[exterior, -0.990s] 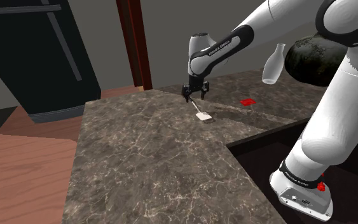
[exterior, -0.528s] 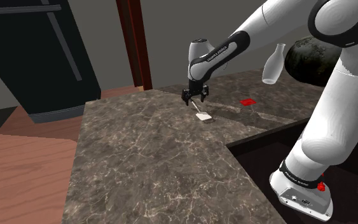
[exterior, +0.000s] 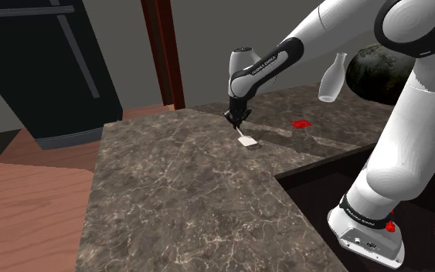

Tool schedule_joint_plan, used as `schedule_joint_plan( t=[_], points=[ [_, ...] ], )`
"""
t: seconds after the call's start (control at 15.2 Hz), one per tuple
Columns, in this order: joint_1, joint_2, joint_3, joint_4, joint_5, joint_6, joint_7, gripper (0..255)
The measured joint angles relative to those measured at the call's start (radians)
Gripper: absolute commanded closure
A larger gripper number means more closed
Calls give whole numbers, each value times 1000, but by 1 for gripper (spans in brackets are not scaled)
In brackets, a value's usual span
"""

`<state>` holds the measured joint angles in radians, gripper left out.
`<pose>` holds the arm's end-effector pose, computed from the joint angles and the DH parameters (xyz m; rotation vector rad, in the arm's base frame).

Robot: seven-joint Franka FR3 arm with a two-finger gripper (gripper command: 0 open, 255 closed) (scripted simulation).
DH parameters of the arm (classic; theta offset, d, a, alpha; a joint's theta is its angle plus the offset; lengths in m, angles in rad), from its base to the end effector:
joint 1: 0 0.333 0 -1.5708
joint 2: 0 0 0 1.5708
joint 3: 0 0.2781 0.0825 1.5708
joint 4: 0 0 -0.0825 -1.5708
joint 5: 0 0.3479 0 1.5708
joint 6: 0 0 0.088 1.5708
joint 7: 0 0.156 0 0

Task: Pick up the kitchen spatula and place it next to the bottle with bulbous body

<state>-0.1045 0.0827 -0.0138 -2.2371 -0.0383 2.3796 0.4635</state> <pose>0.5096 -0.0623 0.2764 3.0029 -0.8551 0.0996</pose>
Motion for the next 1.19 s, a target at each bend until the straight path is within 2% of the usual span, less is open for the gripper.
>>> schedule_joint_plan(
  t=[0.46,1.19],
  points=[
    [0,-5,0,1,0,-6,0,255],
    [1,-79,1,64,3,-143,-4,255]
  ],
)
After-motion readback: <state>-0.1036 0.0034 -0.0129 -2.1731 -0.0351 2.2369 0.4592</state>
